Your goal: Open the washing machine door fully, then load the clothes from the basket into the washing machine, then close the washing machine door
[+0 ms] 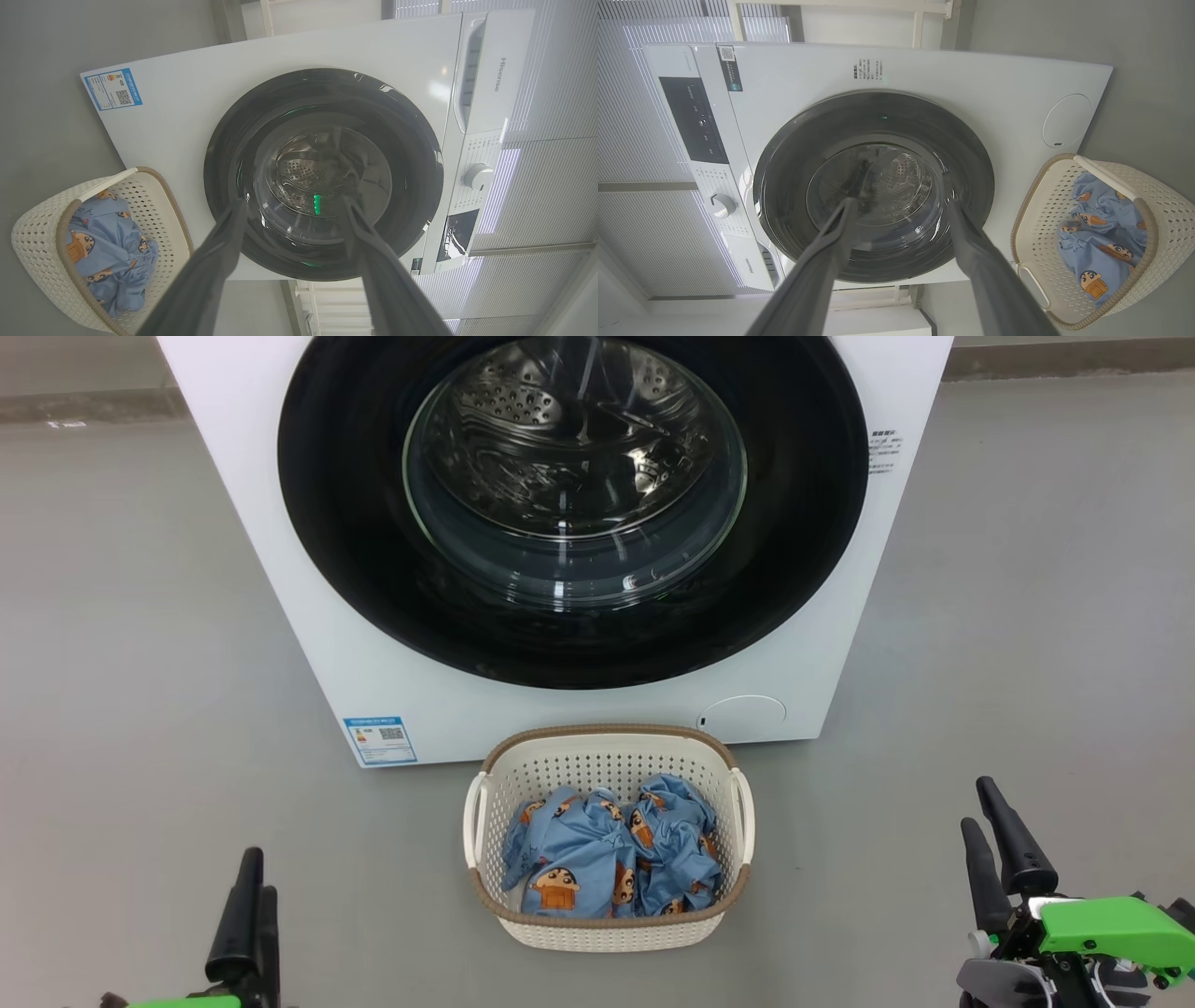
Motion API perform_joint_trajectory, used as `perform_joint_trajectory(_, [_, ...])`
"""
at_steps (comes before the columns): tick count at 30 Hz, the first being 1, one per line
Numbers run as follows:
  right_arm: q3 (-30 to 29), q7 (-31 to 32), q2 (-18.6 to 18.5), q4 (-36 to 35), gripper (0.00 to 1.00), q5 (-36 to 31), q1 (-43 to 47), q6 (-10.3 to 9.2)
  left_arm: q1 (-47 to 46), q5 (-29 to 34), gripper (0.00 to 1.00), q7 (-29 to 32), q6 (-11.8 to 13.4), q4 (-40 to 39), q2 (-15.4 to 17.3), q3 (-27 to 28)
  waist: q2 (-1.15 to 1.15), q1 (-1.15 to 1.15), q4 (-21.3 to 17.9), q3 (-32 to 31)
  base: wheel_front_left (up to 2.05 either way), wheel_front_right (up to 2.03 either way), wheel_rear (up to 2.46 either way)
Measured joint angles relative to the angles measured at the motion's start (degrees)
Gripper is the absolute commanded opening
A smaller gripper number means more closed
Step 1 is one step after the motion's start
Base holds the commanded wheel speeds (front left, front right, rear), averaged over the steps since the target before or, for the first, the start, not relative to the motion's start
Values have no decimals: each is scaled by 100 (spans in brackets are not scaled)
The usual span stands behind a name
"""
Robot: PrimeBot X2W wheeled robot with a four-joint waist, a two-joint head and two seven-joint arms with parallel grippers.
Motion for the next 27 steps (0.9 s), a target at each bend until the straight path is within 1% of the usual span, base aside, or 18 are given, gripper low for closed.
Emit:
perform_joint_trajectory(9, [59, -164, -10, -120, 100, -531, -108, 0, -7, 272, 100, -209, 0, -98, 86, -192, 0, 0, 6, -3, 0, 0, 0])
perform_joint_trajectory(13, [149, -236, -19, -168, 100, -794, -111, 0, -28, 465, 100, -318, 0, -108, 191, -291, 0, 0, 6, -1, 0, 0, 0])
perform_joint_trajectory(22, [309, -381, -52, -313, 100, -1713, -122, 0, -122, 934, 100, -503, -1, -137, 275, -479, 0, 0, 3, 0, 0, 0, 0])
perform_joint_trajectory(27, [398, -457, -58, -374, 100, -2185, -134, 0, -132, 1338, 100, -581, -1, -144, 376, -504, 0, 0, 1, -5, 0, 0, 0])
